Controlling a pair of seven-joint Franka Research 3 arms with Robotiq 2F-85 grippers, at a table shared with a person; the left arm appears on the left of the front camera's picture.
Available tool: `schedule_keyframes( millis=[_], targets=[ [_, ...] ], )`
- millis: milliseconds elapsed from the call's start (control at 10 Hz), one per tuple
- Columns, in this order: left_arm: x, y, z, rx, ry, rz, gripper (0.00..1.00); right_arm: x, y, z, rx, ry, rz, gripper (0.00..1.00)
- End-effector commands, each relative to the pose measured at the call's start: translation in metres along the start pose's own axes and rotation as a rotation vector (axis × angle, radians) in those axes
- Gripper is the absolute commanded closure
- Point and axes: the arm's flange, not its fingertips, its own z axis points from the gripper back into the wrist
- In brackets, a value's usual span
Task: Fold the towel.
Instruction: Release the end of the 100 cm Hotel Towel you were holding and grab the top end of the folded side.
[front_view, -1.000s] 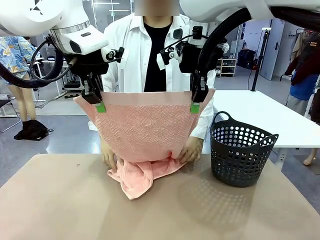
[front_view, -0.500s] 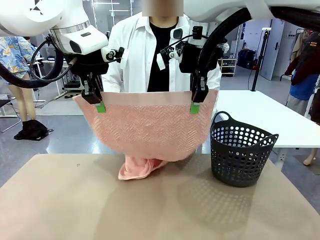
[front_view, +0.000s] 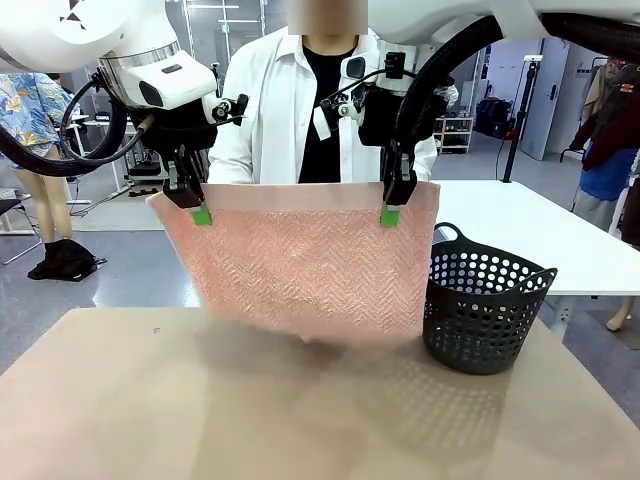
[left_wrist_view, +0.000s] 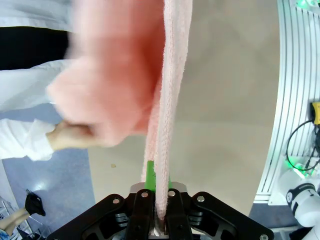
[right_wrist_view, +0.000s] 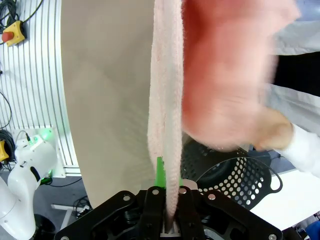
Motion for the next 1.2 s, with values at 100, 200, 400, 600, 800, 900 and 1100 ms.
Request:
schedule_keyframes(
  millis=[100, 200, 400, 600, 800, 900, 1100],
  targets=[
    [-0.0010, 0.0003, 0.0009, 0.002, 0.000, 0.001, 1.00, -0.0024, 0.0018, 0.0001, -0.002, -0.013, 0.007, 1.00],
    [-0.0010, 0.0003, 0.0009, 0.002, 0.000, 0.001, 1.00, -0.0024, 0.0018, 0.0001, -0.002, -0.013, 0.007, 1.00],
    [-0.0010, 0.0003, 0.0009, 0.002, 0.000, 0.001, 1.00, -0.0024, 0.0018, 0.0001, -0.002, -0.013, 0.007, 1.00],
    [-0.0010, 0.0003, 0.0009, 0.002, 0.000, 0.001, 1.00, -0.0024, 0.0018, 0.0001, -0.002, -0.013, 0.007, 1.00],
    [-0.0010, 0.0003, 0.0009, 0.002, 0.000, 0.001, 1.00, -0.0024, 0.0018, 0.0001, -0.002, -0.013, 0.007, 1.00],
    [-0.0010, 0.0003, 0.0009, 0.002, 0.000, 0.001, 1.00, -0.0024, 0.0018, 0.0001, -0.002, -0.013, 0.007, 1.00],
    [-0.0010, 0.0003, 0.0009, 0.002, 0.000, 0.001, 1.00, -0.0024, 0.0018, 0.0001, -0.002, -0.013, 0.007, 1.00]
  ],
)
